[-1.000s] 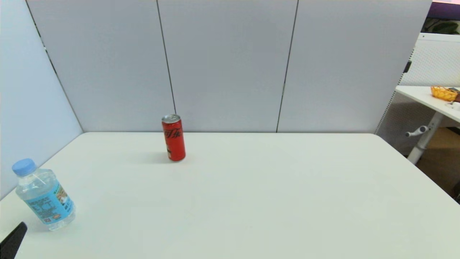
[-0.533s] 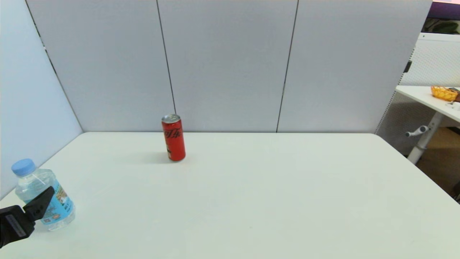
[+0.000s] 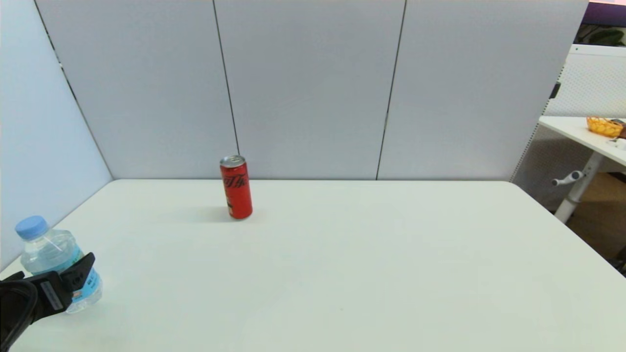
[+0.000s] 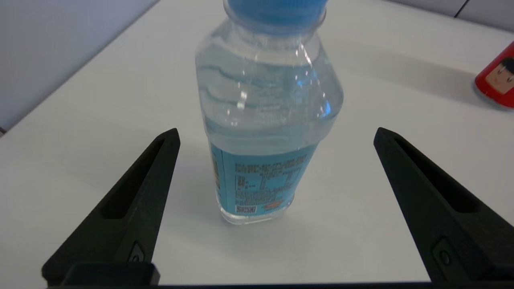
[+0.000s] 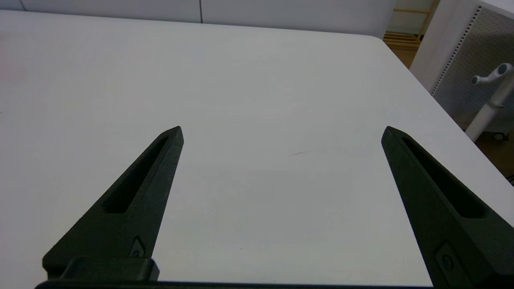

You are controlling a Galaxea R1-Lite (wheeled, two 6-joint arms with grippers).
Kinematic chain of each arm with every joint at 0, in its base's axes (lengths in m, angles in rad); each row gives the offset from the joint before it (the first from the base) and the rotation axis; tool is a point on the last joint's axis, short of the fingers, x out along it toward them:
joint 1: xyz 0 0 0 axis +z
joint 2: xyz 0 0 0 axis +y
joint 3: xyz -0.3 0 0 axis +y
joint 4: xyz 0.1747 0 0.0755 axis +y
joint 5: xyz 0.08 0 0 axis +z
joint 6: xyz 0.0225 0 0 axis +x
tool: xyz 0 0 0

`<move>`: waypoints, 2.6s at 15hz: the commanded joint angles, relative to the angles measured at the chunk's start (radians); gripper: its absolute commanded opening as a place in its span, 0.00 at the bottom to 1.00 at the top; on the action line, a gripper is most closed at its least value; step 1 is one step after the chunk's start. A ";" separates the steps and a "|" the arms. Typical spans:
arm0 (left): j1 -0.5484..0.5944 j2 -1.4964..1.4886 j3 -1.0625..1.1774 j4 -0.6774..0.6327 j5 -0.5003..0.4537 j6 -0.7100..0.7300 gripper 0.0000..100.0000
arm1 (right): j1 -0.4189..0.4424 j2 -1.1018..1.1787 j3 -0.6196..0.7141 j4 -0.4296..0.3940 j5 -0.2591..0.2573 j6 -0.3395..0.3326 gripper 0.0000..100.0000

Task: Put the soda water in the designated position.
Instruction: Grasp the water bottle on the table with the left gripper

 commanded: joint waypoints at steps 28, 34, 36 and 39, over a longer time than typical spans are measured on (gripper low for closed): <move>0.000 0.234 -0.090 -0.196 -0.016 0.027 1.00 | 0.000 0.000 0.000 0.000 0.001 -0.001 1.00; -0.001 0.235 -0.090 -0.195 -0.016 0.033 0.00 | 0.000 0.000 0.000 0.000 0.001 -0.001 1.00; -0.001 0.229 -0.102 -0.193 -0.016 0.037 0.00 | 0.000 0.000 0.000 0.000 0.001 -0.001 1.00; -0.001 0.217 -0.147 -0.186 -0.020 0.070 0.00 | 0.000 0.000 0.000 0.000 0.001 -0.001 1.00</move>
